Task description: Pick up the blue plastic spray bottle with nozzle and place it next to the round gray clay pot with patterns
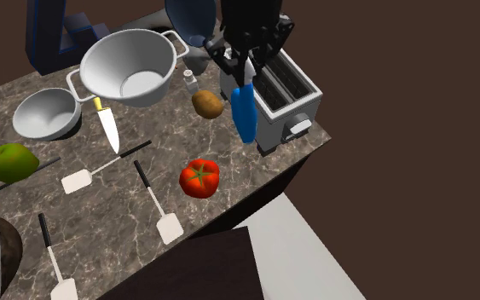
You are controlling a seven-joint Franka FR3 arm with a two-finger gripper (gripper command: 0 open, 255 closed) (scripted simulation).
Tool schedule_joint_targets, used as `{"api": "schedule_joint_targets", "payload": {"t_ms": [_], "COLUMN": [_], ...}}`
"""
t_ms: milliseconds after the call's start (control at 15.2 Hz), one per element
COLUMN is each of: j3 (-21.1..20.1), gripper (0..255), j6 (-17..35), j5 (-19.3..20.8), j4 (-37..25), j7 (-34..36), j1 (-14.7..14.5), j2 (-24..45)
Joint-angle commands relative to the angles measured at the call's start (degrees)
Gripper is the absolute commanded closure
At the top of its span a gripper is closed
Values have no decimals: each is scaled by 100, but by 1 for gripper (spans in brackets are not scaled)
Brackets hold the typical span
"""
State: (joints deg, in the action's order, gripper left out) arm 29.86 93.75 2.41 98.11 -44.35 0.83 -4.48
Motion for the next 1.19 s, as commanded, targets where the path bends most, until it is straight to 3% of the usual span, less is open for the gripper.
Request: {"api": "schedule_joint_targets", "payload": {"t_ms": [0,1122], "j3": [7,133], "gripper": [255,255], "j6": [-144,-1621], "j5": [-27,-336], "j4": [-188,-2193], "j7": [-17,-247], "j1": [1,110], "j2": [53,663]}}
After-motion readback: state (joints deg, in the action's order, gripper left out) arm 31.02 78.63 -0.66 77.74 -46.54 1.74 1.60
